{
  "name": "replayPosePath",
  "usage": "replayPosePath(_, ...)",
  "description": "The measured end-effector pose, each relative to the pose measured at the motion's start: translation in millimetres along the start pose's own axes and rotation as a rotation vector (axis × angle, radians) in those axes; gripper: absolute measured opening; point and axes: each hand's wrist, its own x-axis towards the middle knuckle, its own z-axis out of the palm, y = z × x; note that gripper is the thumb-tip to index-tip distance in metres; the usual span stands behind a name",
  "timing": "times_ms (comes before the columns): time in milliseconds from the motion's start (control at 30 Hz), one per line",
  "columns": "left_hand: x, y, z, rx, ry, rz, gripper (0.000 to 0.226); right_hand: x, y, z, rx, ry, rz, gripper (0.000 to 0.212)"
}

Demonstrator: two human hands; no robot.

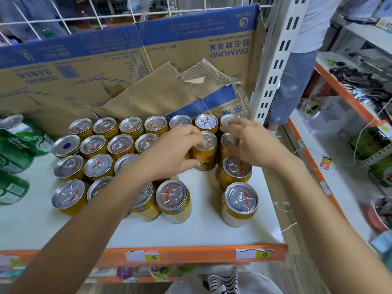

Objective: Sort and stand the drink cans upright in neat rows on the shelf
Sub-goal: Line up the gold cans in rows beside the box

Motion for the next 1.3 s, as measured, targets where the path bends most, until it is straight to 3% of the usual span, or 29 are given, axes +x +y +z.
replayPosePath(67, -18.3, 6.4, -18.1, -0.077, -0.128, 0.072, 0.053, -14.2, -5.8, 0.5, 0.035, 0.070, 0.021, 0.046)
replayPosePath(167, -35.8, 14.3, -22.0, 0.067, -0.532, 0.058, 0.077, -25.8, -14.9, 7.4, -0.004, 0.007, 0.032, 0.041)
replayPosePath(267, -38.5, 11.5, -13.4, 0.232, -0.657, 0.043, 0.079, -30.9, -23.4, 15.1, -0.035, 0.019, 0.070, 0.038)
replayPosePath(400, -32.6, 7.9, -12.1, 0.235, -0.472, 0.069, 0.066, -37.7, -28.6, 19.9, -0.063, 0.059, 0.153, 0.029)
replayPosePath(633, -15.2, 27.0, 12.9, 0.384, -0.015, -0.164, 0.065, -42.3, -36.7, 23.4, -0.137, 0.036, 0.164, 0.031)
replayPosePath(833, -24.1, 17.8, 6.3, 0.248, -0.150, -0.042, 0.065, -47.3, -43.6, 17.2, -0.132, 0.028, 0.189, 0.038)
replayPosePath(933, -21.7, 15.7, 7.1, 0.221, -0.102, -0.070, 0.060, -46.9, -46.1, 16.4, -0.134, 0.027, 0.199, 0.039)
replayPosePath(1133, -21.4, 31.6, 28.3, 0.223, -0.013, -0.186, 0.071, -50.9, -44.6, 17.1, -0.122, 0.005, 0.192, 0.043)
replayPosePath(1300, -20.0, 23.5, 24.1, 0.119, -0.087, -0.157, 0.073, -49.6, -36.1, 11.8, -0.117, -0.054, 0.138, 0.040)
